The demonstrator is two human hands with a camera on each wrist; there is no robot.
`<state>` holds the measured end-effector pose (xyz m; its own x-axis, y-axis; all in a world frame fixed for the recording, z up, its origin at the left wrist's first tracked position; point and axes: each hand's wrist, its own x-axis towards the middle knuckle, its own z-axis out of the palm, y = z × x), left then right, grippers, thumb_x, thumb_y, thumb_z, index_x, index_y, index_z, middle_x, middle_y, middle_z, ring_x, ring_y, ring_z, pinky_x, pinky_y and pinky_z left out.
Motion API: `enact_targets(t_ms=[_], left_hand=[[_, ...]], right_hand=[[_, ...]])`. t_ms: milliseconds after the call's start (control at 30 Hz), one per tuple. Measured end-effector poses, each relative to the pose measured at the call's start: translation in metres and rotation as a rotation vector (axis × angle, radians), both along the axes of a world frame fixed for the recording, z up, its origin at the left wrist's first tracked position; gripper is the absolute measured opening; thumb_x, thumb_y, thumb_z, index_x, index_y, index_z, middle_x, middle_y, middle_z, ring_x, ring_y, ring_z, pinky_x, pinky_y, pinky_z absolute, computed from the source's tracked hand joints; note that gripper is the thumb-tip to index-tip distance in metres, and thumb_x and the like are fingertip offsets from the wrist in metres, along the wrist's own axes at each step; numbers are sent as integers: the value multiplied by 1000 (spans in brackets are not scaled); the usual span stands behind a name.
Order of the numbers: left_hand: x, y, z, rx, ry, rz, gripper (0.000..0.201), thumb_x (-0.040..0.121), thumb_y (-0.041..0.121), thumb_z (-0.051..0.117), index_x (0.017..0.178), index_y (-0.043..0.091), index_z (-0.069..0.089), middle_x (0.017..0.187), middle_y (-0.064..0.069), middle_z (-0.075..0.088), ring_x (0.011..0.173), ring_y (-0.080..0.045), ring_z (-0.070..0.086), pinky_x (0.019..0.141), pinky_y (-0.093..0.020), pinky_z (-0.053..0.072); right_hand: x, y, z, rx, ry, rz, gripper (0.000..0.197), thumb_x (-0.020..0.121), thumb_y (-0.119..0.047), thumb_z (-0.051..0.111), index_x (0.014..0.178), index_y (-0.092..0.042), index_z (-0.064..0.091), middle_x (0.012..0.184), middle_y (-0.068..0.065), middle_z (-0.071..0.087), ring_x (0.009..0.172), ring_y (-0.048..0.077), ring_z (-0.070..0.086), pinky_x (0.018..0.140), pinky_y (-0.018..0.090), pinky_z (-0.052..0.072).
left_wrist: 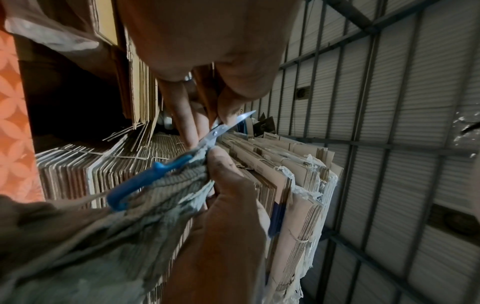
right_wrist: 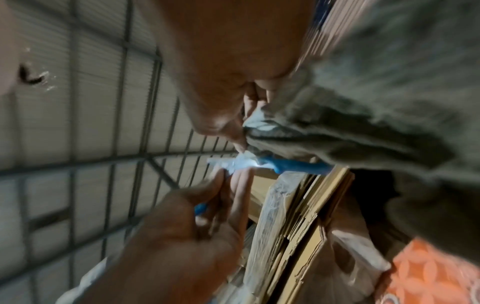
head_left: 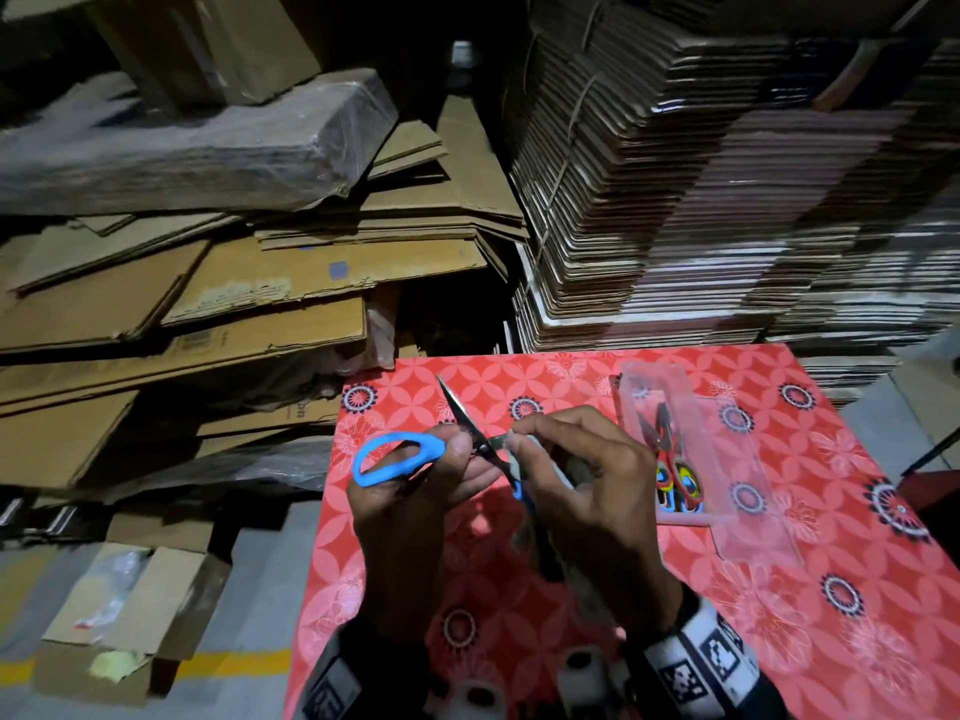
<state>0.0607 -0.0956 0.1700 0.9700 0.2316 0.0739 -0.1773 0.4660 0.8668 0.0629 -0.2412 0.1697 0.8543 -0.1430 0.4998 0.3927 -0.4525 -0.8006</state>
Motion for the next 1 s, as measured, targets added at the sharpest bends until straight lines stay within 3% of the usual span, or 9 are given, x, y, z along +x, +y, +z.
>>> enact_targets(t_ms=[133,200,267,400,467,567,733,933,1000], left_hand=[[3,-7,-13,-5,43,19,13,86,2,77,76,8,72,73,-9,69,70,-28,72,66,-39,60],[3,-10,-16,-67,46,-26,10,89,4,75,82,1,68,74,-16,62,70,-29,64,66,-39,52],[4,-12,-13,-84,30,-22,10,88,-2,74,82,-3,67,76,-19,61,72,-29,62,66,-39,54],[4,-15,-5,-74,4,-29,21,85,-5,65,70,10,73,65,-3,60,59,-17,61,56,-30,54],[4,-15,-10,-39,33,-42,24,89,-6,67,73,11,73,67,-1,64,61,-18,63,63,-33,52],[5,-9,-17,53,60,-9,6,86,6,79,85,4,73,80,-13,75,76,-31,76,75,-46,56],[7,-9,-12,-53,64,-17,10,84,3,71,76,9,74,73,-16,54,67,-26,57,59,-28,53],[9,-7,-26,-109,94,-62,10,90,6,75,88,0,67,73,-17,63,69,-26,63,68,-37,43],[10,-4,-24,-173,91,-125,13,92,5,71,85,2,61,65,-8,49,61,-19,52,61,-37,29]], right_hand=[[-1,2,1,-43,18,-11,13,90,-8,79,90,-21,81,87,-8,70,81,10,69,68,33,54],[-3,5,5,-84,12,42,14,90,-6,78,92,-19,81,89,-8,70,85,8,69,73,25,53],[3,-2,8,-115,14,70,16,89,-4,78,91,-18,82,89,-7,71,85,8,69,74,22,52],[16,-21,5,-82,66,-14,14,87,-6,81,90,-19,84,88,-9,74,82,6,70,73,31,55],[12,-15,6,-103,70,22,14,88,-4,80,89,-18,83,88,-10,73,84,5,69,73,27,54],[6,-5,12,-129,38,129,16,91,-3,77,88,-19,81,89,-9,72,85,5,69,71,18,52],[21,-23,3,-77,62,-44,16,86,-5,83,89,-20,84,91,-12,76,87,0,69,75,9,45],[13,-6,3,-134,23,86,14,87,-8,81,91,-21,83,89,-10,73,85,5,69,74,20,52],[23,-18,1,-81,34,34,11,86,-10,83,91,-21,84,88,-10,73,83,5,68,73,17,48]])
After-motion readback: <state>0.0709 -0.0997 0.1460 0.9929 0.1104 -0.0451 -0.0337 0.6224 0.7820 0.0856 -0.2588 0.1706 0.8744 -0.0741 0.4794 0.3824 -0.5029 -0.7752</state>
